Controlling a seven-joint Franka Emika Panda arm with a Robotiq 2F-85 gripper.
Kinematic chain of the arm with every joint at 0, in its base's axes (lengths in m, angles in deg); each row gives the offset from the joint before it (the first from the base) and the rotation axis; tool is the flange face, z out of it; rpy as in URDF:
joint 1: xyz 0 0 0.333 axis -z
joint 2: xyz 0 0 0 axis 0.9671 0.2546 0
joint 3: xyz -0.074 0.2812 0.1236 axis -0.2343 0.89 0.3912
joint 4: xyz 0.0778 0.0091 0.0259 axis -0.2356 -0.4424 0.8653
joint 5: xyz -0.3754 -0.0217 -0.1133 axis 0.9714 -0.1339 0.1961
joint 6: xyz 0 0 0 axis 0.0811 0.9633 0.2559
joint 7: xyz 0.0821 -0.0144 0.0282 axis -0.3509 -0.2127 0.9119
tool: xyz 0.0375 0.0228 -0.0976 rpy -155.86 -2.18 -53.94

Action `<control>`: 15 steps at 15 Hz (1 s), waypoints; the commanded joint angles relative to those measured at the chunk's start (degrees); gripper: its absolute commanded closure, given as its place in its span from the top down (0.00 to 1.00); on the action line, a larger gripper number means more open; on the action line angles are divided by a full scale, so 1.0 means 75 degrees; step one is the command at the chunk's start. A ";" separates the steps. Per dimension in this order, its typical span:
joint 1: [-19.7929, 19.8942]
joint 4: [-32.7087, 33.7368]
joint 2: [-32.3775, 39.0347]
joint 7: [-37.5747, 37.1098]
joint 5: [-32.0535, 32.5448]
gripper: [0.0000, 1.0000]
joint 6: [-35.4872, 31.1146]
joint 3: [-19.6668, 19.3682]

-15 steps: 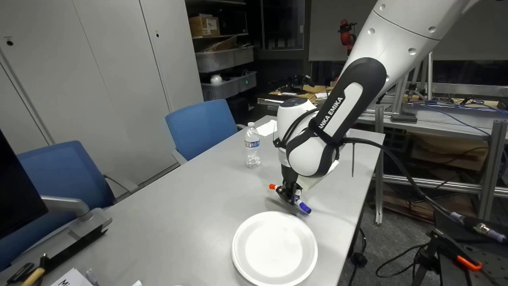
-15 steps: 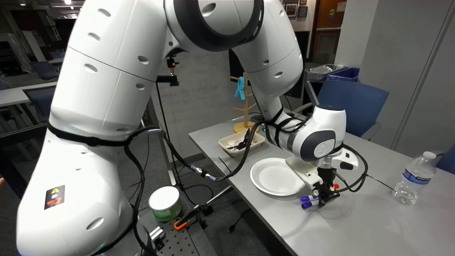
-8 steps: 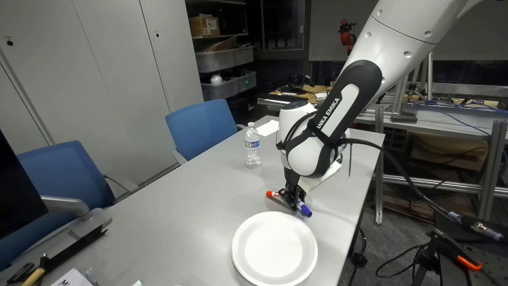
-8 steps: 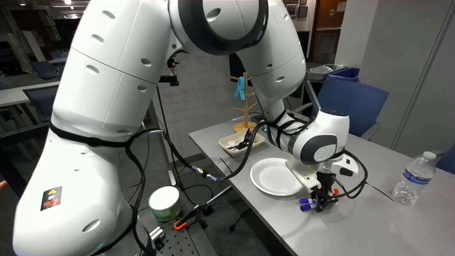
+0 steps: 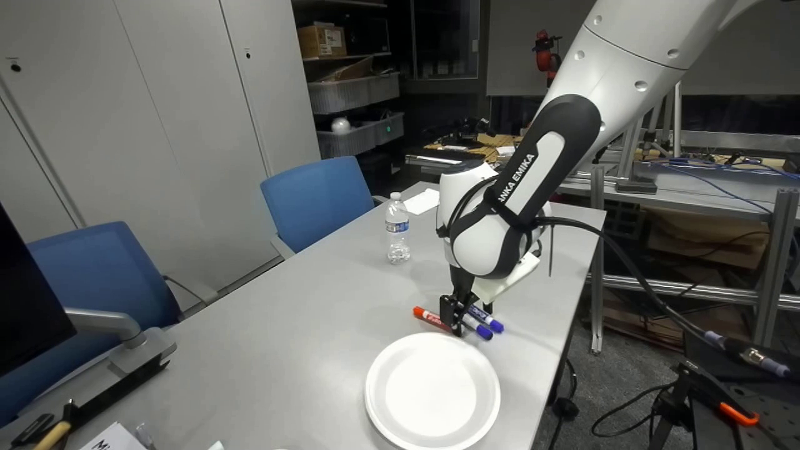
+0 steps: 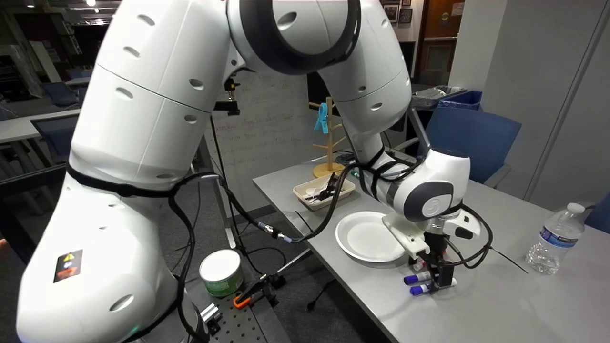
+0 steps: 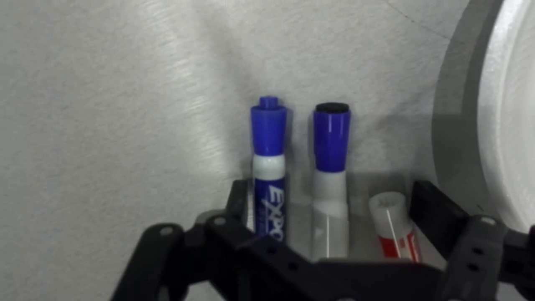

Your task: Move the markers from the plate to the table

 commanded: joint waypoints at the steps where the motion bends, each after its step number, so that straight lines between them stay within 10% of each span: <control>1: 0.0099 0.0201 0.0076 0.0210 -0.0166 1.00 0.0223 0.0072; 15: -0.0088 -0.0591 -0.1169 0.0226 0.0219 1.00 0.0098 -0.0137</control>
